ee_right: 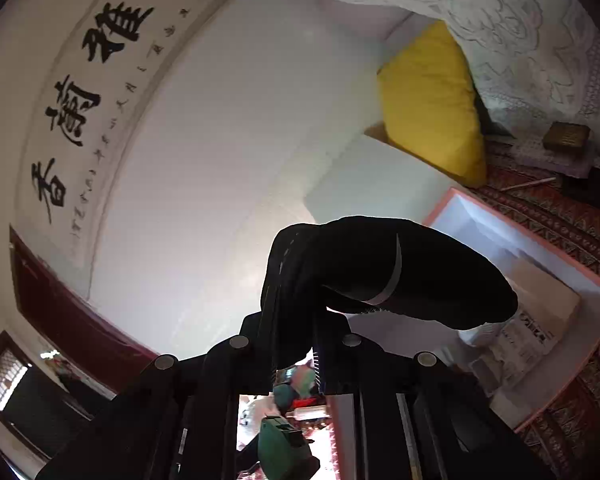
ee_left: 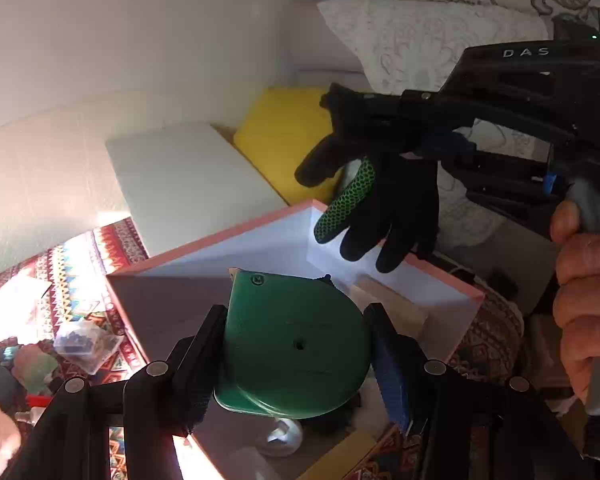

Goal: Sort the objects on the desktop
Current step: 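Carry the glove and tape measure into the pink box and open both tools, then move both open tools back to the pile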

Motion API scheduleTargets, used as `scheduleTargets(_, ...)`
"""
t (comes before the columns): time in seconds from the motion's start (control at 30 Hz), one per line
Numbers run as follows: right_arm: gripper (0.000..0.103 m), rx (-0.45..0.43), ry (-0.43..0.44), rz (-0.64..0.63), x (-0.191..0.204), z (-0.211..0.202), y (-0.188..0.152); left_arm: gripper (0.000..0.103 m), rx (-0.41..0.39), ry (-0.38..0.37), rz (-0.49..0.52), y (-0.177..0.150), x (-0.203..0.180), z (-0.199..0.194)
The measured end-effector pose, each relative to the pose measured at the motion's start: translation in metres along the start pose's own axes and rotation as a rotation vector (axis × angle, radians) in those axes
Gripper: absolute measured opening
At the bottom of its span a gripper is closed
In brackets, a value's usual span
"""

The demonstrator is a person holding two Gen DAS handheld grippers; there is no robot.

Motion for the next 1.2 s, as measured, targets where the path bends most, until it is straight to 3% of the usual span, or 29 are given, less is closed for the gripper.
scheduleTargets(0.13,0.015,0.033,-0.062,0.077,-0.048,0.004,0.005,0.058,0.045,-0.004,0.005,-0.002,-0.015,0.026)
scheduleTargets(0.2,0.024,0.056,-0.125,0.106,-0.067,0.006,0.002,0.06,0.057,0.007,-0.016,-0.001,-0.015,0.032)
scheduleTargets(0.27,0.059,0.073,-0.199,0.133,-0.083,0.005,-0.001,0.089,0.063,0.022,-0.042,0.001,-0.012,0.037)
scheduleTargets(0.3,0.089,0.071,-0.213,0.133,-0.085,0.005,-0.002,0.096,0.066,0.029,-0.056,0.002,-0.01,0.039)
scheduleTargets(0.33,0.093,0.069,-0.227,0.132,-0.086,0.004,-0.002,0.102,0.059,0.037,-0.072,0.004,-0.007,0.04)
scheduleTargets(0.6,0.093,0.113,-0.154,0.104,-0.052,0.027,-0.019,0.102,0.074,0.071,-0.16,-0.004,0.038,0.029)
scheduleTargets(0.8,0.093,0.191,-0.088,0.033,-0.001,0.069,-0.056,0.102,0.073,0.144,-0.197,-0.026,0.088,0.01)
scheduleTargets(0.97,0.093,0.317,-0.027,-0.028,0.045,0.122,-0.118,0.102,0.094,0.239,-0.22,-0.062,0.144,-0.009)
scheduleTargets(1.2,0.093,0.575,0.086,-0.009,0.09,0.205,-0.249,0.102,0.159,0.405,-0.254,-0.136,0.239,-0.035)
Point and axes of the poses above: each gripper's, at about its wrist camera, not at the fingertips, and z roughly the way its jaws point, x to its left, y to its top, the point moved 10 cm from there along z, roughly the way its jaws point, and after that the axes turned 15 degrees about y, right-handed, at the moved point
